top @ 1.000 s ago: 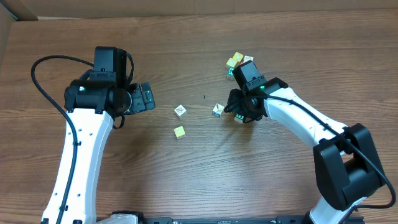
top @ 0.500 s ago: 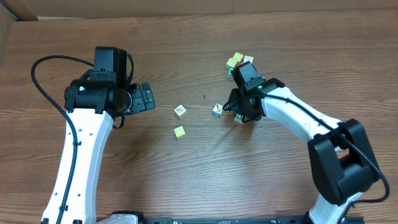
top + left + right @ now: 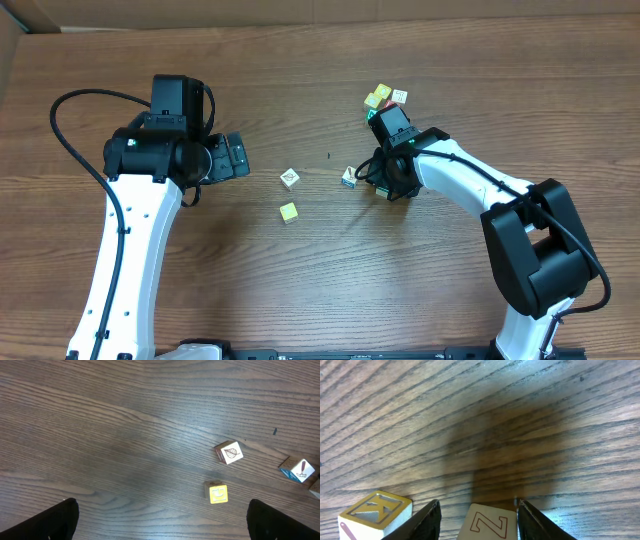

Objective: Flip 3 blocks

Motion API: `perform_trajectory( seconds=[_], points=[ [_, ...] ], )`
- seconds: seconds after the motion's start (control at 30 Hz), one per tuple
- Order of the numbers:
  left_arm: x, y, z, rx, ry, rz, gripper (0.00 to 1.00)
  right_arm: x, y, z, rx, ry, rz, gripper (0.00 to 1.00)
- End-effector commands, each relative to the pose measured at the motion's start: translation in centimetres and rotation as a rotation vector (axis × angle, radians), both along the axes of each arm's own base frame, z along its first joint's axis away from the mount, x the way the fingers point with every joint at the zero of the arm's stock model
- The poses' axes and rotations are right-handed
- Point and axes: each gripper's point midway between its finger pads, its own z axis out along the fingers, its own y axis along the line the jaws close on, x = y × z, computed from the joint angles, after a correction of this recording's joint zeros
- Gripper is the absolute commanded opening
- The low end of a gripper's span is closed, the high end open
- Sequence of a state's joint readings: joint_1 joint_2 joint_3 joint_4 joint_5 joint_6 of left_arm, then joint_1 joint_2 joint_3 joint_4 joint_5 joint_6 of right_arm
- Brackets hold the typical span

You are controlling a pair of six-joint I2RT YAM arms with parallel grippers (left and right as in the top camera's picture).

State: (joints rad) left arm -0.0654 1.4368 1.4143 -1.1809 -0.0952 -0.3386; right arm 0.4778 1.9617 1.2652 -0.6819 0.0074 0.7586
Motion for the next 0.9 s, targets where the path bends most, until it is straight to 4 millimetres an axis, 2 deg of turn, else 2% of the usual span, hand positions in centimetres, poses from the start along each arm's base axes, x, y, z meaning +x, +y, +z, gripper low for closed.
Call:
perform_trajectory(
  seconds=[0.0, 0.1, 0.4, 0.67, 0.87],
  points=[
    [0.2, 0.2, 0.2, 0.006, -0.011, 0.017, 1.0, 0.0, 0.0, -0.1, 0.002, -0.001, -0.002, 0.5],
    [0.2, 0.2, 0.2, 0.006, -0.01, 0.017, 1.0, -0.1, 0.2, -0.1, 0.012, 0.004, 0.001, 0.51],
    [0.2, 0.2, 0.2, 0.006, -0.01, 0.017, 1.0, -0.7, 0.3, -0.1, 0.023, 0.032, 0.006, 0.42],
    [0.2, 0.2, 0.2, 0.006, -0.011, 0.017, 1.0, -1.8, -0.2, -0.4, -0.001, 0.081, 0.014, 0.43],
    [0.2, 0.2, 0.2, 0.006, -0.01, 0.017, 1.0, -2.4, -0.3, -0.4, -0.002, 0.101, 0.034, 0.4]
  ],
)
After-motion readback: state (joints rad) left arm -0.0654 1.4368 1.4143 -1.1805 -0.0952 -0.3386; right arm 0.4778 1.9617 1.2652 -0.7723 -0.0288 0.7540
